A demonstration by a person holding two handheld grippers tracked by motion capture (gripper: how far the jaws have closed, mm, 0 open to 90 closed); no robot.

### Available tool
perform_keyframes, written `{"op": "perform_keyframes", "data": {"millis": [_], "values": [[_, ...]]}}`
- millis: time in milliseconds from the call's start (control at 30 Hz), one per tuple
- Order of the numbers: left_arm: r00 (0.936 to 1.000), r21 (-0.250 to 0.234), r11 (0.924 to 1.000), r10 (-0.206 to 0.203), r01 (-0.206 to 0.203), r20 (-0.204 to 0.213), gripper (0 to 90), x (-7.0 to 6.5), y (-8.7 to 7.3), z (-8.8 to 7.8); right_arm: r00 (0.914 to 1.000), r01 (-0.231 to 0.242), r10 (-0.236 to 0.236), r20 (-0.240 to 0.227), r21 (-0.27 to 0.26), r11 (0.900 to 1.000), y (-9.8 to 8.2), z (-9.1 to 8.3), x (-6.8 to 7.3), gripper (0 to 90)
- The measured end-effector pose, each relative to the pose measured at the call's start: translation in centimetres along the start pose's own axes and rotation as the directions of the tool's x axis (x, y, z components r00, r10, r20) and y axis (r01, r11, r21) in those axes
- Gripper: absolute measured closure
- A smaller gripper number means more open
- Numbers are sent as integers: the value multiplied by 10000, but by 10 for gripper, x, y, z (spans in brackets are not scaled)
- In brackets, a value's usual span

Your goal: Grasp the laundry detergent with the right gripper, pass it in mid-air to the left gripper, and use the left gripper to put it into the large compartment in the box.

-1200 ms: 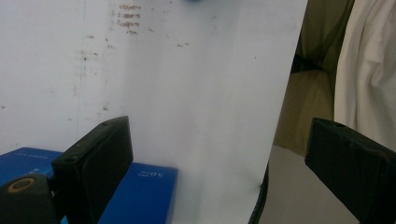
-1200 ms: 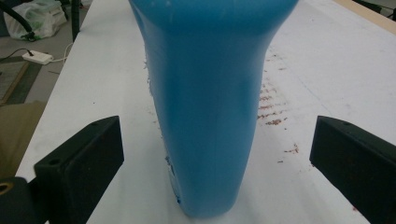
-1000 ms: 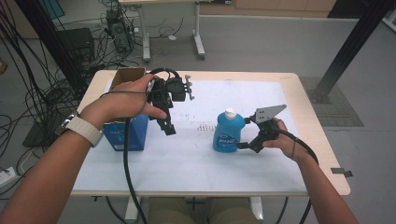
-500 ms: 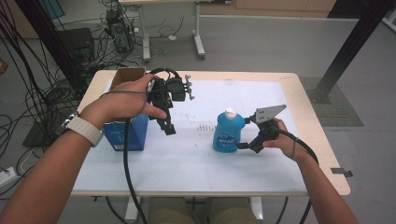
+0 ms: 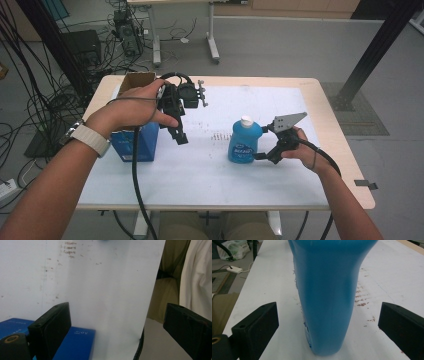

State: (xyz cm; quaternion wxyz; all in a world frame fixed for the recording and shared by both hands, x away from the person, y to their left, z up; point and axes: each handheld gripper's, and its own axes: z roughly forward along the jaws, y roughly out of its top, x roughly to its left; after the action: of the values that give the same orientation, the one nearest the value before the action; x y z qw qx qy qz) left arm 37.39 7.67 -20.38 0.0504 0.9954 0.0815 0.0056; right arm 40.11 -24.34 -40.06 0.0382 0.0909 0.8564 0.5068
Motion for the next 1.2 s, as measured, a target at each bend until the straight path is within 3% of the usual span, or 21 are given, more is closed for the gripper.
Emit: {"op": "perform_keyframes", "data": {"millis": [1200], "values": [[10000, -21, 10000, -41, 41, 1, 82, 1, -1, 0, 10000, -50, 50, 46, -40, 10000, -1, 0, 0, 30]]}}
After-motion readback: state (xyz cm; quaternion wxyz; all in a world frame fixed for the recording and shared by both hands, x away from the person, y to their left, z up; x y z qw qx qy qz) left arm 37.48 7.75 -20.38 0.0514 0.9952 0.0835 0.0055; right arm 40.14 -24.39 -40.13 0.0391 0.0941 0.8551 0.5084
